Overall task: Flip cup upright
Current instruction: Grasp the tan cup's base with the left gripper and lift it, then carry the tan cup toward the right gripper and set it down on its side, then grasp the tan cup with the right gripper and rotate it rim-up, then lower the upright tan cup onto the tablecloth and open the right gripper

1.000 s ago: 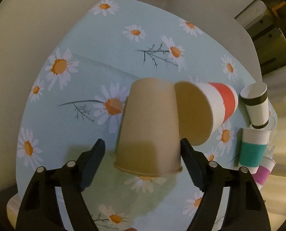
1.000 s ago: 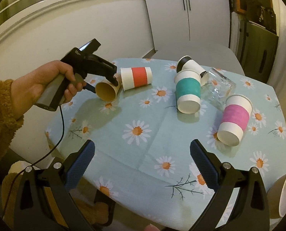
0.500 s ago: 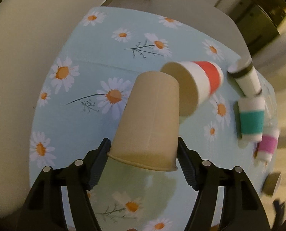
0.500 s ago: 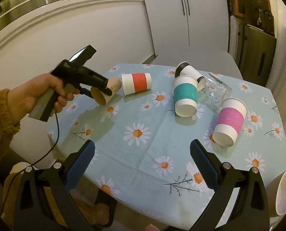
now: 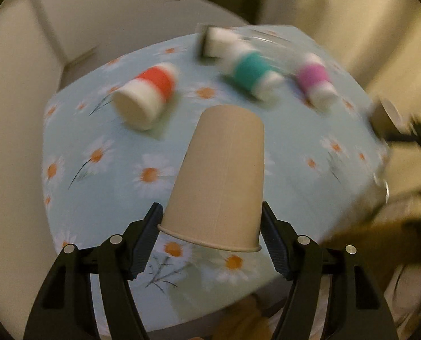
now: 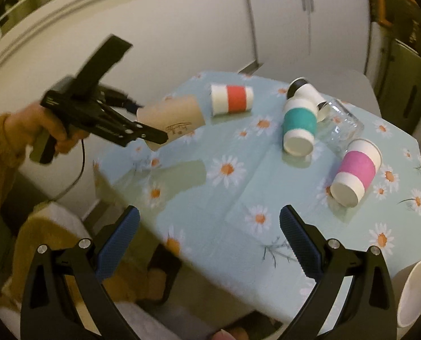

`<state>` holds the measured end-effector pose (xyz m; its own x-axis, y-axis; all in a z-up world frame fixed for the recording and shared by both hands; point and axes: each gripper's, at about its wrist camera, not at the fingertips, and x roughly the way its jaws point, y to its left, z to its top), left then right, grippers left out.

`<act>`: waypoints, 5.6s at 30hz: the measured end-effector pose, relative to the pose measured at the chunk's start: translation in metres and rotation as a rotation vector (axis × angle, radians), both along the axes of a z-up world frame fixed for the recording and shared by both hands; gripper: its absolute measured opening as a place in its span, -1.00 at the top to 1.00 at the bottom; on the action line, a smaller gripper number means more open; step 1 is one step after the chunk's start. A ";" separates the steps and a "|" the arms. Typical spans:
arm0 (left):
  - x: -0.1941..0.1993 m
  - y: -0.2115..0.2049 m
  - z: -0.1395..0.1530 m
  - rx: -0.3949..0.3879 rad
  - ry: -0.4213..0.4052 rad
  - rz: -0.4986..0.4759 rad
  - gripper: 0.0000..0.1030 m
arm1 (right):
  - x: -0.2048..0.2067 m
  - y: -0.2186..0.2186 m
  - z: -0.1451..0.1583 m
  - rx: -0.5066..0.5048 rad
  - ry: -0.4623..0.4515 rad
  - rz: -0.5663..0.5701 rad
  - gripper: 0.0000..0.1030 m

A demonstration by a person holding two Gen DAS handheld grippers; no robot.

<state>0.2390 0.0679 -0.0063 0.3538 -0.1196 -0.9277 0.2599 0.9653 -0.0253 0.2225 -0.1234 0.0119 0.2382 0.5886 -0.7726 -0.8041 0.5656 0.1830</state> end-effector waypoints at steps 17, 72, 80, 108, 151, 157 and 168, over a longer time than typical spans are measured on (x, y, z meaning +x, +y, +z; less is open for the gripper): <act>-0.033 -0.099 -0.039 0.202 -0.054 -0.648 -0.29 | -0.007 -0.018 -0.012 -0.117 -0.074 0.216 -0.91; -0.099 -0.022 0.001 -0.145 -0.218 0.162 -0.79 | 0.002 0.106 -0.044 -0.449 -0.094 0.671 -0.87; -0.116 -0.003 -0.009 -0.269 -0.190 0.373 -0.79 | 0.006 0.142 -0.075 -0.595 -0.068 0.759 -0.47; -0.131 -0.030 -0.033 -0.397 -0.192 0.279 -0.79 | 0.048 0.111 -0.013 -0.212 -0.053 0.427 -0.19; -0.155 -0.021 -0.002 -0.267 -0.531 0.390 -0.79 | -0.025 0.055 -0.106 0.326 -0.511 -0.549 -0.23; -0.154 -0.022 -0.001 -0.263 -0.531 0.395 -0.79 | -0.031 0.053 -0.111 0.314 -0.485 -0.533 -0.26; -0.156 -0.020 -0.002 -0.252 -0.538 0.400 -0.79 | -0.038 0.052 -0.111 0.276 -0.441 -0.511 -0.60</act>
